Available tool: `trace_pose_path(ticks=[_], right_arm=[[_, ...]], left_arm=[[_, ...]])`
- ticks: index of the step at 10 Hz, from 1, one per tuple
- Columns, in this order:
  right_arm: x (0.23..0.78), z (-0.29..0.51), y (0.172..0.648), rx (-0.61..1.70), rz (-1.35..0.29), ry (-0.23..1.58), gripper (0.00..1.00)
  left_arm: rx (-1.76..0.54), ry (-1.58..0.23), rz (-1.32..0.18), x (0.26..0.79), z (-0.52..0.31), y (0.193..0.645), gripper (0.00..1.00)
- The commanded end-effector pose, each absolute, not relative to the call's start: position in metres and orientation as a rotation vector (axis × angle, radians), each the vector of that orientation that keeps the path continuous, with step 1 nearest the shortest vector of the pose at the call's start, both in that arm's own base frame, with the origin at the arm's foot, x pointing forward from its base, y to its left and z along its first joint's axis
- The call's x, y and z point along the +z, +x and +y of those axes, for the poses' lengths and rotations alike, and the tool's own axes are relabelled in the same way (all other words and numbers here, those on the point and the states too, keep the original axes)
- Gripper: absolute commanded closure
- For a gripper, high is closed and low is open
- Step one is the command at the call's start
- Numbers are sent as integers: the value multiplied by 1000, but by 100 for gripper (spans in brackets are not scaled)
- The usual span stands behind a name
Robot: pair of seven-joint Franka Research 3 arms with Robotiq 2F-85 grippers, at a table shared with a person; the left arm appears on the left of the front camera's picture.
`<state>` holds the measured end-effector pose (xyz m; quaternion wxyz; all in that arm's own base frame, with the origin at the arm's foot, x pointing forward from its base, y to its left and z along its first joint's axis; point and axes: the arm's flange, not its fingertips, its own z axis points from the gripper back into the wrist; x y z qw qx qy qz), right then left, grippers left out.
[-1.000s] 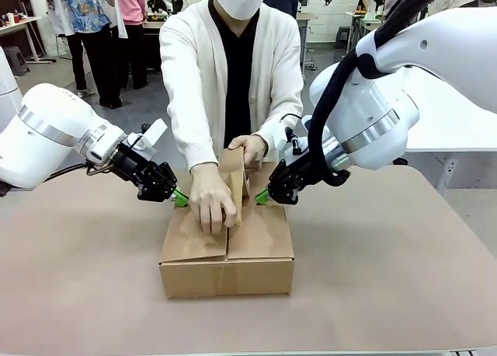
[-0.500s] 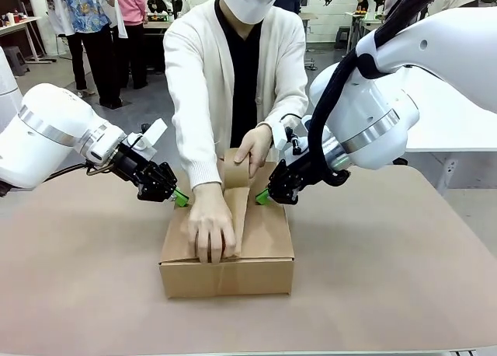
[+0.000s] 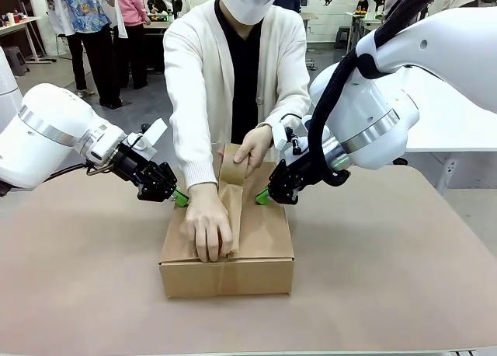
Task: Wrap the clocks to prevent damage.
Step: After the human seals the box with tape, release both hands from the side flaps of the Package Box.
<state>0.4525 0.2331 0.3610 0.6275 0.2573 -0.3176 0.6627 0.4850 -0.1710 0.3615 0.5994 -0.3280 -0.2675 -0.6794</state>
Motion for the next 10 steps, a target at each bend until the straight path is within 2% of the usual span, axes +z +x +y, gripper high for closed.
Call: trace_pose_path(ticks=[1,10], right_arm=[[356,233,451,1507,-726,595,99],[356,233,451,1507,-726,595,99]], left_arm=[[-1569,-772,-624,357,-171,485,99],[-1569,-772,-624,357,-171,485,99]])
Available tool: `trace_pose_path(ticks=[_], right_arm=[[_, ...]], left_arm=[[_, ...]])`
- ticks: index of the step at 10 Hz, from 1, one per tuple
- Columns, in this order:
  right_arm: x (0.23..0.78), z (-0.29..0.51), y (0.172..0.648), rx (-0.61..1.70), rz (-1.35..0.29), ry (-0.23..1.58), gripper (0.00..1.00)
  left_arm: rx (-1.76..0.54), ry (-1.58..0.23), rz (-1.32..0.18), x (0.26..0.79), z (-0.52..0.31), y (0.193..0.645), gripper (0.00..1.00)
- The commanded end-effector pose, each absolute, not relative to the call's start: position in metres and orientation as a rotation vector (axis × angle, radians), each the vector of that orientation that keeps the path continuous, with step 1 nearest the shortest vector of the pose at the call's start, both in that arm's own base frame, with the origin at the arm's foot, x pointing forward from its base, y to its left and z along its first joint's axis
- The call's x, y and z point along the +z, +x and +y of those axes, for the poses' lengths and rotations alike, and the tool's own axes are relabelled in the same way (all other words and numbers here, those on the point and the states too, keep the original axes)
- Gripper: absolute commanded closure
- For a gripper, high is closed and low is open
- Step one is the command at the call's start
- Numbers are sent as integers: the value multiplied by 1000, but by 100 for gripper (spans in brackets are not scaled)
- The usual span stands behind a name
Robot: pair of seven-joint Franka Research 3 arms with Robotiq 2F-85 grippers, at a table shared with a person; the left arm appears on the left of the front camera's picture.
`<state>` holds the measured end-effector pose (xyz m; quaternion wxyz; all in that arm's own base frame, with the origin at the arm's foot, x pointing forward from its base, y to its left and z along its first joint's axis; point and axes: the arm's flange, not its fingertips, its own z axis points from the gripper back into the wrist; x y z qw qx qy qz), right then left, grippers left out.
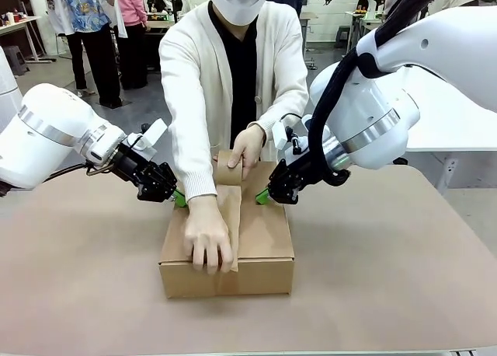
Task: Wrap the clocks to prevent damage.
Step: After the human seals the box with tape, release both hands from the side flaps of the Package Box.
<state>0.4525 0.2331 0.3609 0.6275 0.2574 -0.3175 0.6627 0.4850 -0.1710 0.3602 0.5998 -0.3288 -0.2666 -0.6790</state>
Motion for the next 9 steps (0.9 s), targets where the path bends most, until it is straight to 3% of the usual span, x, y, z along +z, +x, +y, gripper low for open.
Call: trace_pose_path(ticks=[1,9], right_arm=[[356,233,451,1507,-726,595,99],[356,233,451,1507,-726,595,99]], left_arm=[[-1569,-772,-624,357,-171,485,99],[-1569,-772,-624,357,-171,485,99]])
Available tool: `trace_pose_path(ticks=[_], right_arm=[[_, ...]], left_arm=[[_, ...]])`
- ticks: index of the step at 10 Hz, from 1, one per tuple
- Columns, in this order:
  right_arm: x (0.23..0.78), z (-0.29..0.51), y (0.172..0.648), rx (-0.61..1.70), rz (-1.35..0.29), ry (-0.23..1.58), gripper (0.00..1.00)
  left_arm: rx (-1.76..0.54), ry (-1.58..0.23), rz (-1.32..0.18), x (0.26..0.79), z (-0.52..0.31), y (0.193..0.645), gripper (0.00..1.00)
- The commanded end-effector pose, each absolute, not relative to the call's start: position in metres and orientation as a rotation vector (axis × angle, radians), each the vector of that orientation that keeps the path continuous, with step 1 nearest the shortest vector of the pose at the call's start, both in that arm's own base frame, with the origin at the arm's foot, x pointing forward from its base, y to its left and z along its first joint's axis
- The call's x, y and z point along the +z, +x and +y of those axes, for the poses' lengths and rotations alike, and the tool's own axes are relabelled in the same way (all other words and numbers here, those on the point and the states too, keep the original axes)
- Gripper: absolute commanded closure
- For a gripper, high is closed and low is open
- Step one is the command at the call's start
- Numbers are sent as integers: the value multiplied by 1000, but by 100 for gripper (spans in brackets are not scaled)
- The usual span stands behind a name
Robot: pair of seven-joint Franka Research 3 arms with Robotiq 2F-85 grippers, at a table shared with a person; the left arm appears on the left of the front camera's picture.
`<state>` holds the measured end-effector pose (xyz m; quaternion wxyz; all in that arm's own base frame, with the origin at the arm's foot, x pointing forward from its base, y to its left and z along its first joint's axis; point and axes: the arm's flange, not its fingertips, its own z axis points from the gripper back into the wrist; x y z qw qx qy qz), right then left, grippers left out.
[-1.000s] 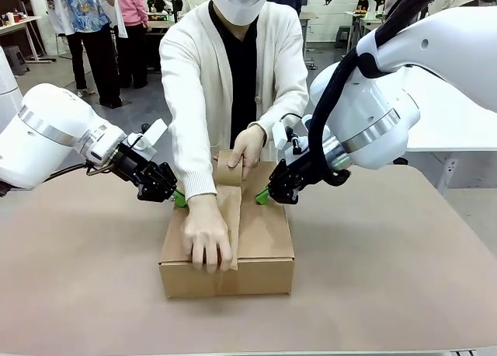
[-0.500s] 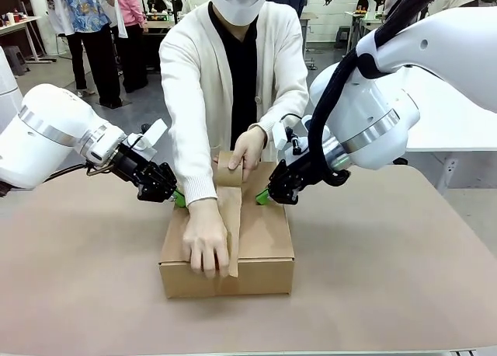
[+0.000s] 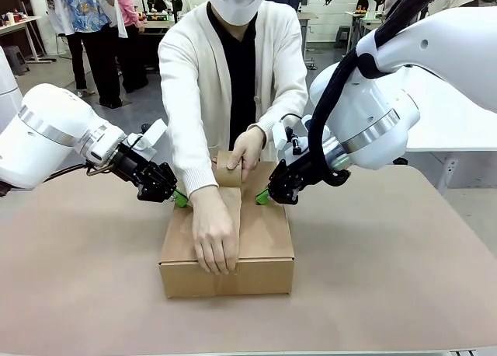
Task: Wrap the clocks to prevent damage.
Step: After the human seals the box with tape, release both hands from the side flaps of the Package Box.
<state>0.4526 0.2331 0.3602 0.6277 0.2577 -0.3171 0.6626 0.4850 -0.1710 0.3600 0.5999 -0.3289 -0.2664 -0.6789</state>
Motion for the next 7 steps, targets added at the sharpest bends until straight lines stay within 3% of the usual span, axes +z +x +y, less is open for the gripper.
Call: trace_pose_path(ticks=[1,7], right_arm=[[356,233,451,1507,-726,595,99],[356,233,451,1507,-726,595,99]], left_arm=[[-1569,-772,-624,357,-171,485,99],[-1569,-772,-624,357,-171,485,99]])
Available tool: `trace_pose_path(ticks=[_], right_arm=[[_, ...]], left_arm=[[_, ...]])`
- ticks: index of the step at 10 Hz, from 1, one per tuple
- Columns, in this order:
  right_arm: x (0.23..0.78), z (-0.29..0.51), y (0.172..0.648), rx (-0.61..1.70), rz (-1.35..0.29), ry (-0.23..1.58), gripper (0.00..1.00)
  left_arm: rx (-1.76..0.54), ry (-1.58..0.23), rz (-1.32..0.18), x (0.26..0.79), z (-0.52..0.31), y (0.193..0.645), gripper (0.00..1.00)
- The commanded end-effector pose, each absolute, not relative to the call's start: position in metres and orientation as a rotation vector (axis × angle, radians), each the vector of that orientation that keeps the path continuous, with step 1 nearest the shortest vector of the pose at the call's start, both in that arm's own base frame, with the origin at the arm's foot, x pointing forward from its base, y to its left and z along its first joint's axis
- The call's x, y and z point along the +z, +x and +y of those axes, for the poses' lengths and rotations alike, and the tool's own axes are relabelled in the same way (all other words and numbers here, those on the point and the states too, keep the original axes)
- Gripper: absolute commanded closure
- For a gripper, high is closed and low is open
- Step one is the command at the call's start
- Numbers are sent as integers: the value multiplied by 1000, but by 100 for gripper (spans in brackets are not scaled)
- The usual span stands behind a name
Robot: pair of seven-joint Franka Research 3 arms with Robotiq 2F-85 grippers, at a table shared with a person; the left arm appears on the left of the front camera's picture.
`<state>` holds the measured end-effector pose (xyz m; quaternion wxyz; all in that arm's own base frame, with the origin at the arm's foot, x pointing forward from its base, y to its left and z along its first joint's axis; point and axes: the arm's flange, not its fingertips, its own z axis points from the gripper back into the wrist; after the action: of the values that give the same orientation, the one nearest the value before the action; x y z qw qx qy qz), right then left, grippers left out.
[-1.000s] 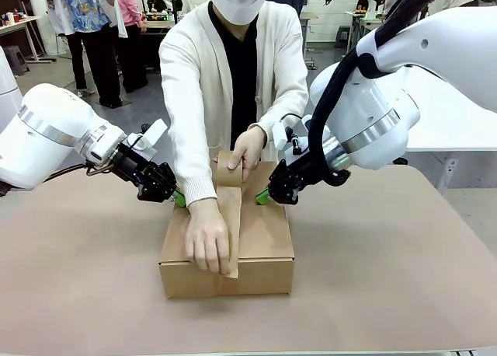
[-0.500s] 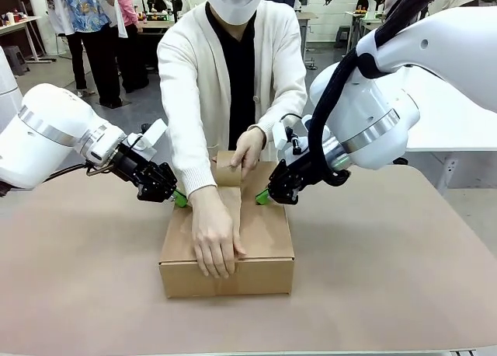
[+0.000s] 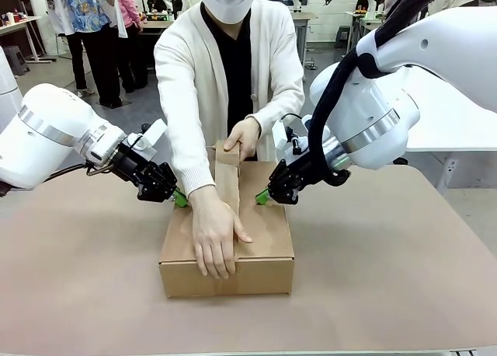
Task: Wrap the clocks to prevent damage.
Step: After the human seals the box with tape, release both hands from the side flaps of the Package Box.
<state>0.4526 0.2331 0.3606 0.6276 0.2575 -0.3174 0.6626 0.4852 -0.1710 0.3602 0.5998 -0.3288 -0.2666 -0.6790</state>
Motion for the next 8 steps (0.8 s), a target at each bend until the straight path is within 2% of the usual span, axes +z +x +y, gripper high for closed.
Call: trace_pose_path(ticks=[1,8], right_arm=[[356,233,451,1507,-726,595,99],[356,233,451,1507,-726,595,99]], left_arm=[[-1569,-772,-624,357,-171,485,99],[-1569,-772,-624,357,-171,485,99]])
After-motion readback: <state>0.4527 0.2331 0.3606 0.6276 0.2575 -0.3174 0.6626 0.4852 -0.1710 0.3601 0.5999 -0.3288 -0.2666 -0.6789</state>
